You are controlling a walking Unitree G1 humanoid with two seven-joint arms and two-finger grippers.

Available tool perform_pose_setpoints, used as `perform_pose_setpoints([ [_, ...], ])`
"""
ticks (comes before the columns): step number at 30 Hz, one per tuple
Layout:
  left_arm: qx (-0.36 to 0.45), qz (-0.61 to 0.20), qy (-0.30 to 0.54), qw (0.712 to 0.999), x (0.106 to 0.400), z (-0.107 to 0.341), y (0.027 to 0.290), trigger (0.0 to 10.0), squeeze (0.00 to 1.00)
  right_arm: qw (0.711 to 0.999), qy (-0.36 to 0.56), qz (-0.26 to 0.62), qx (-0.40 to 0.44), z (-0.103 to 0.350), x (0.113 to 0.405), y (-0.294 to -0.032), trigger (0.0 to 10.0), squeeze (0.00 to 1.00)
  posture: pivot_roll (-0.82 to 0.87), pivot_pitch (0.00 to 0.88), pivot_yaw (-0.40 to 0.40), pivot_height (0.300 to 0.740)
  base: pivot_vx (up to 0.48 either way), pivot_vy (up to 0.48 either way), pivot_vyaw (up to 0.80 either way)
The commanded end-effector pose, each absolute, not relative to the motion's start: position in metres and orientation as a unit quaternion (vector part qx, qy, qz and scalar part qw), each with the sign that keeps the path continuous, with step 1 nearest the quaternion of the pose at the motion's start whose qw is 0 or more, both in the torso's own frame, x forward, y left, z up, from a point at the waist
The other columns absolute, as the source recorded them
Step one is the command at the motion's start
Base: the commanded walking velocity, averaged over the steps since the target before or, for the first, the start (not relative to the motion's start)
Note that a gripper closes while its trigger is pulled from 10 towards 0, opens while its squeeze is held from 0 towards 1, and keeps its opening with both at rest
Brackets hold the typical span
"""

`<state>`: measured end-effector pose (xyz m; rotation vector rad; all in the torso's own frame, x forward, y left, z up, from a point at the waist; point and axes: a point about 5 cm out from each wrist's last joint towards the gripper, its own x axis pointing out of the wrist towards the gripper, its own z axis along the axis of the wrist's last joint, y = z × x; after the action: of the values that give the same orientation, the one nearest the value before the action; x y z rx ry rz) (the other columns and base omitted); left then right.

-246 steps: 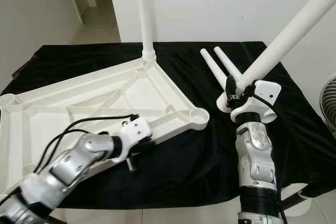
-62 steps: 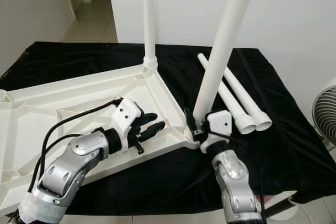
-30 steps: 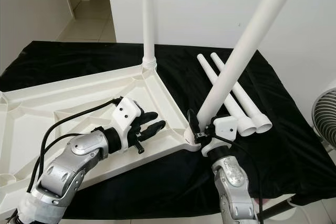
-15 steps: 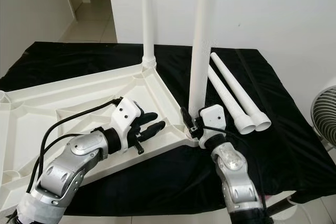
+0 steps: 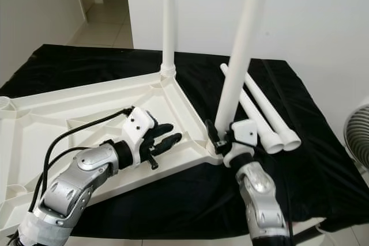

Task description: Building children table

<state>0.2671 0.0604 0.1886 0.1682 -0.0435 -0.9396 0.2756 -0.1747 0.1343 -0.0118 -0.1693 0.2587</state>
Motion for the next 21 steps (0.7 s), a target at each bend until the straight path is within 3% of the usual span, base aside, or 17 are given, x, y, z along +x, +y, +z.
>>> perform_pose_setpoints([
  [1,0.079,-0.452,-0.021,0.888,0.2657,0.1898,0.0607,10.0,0.00,0.994,0.050,0.088,0.049,0.0762,0.2569,-0.1833,10.0,0.00,0.00,0.096,0.036,0.740,0.000,0.000,0.00],
  [15,0.081,-0.453,-0.021,0.887,0.2661,0.1904,0.0607,10.0,0.00,0.996,0.032,0.072,0.040,0.0773,0.2566,-0.1844,10.0,0.00,0.01,0.092,0.036,0.740,0.000,0.000,0.00],
  [19,0.082,-0.454,-0.021,0.887,0.2656,0.1904,0.0607,10.0,0.00,0.998,0.023,-0.045,0.031,0.0792,0.2589,-0.1855,10.0,0.00,0.01,0.087,0.032,0.740,0.000,0.000,0.00],
  [21,0.082,-0.454,-0.021,0.887,0.2656,0.1904,0.0607,10.0,0.00,0.998,0.023,-0.045,0.031,0.0792,0.2589,-0.1855,10.0,0.00,0.01,0.087,0.032,0.740,0.000,0.000,0.00],
])
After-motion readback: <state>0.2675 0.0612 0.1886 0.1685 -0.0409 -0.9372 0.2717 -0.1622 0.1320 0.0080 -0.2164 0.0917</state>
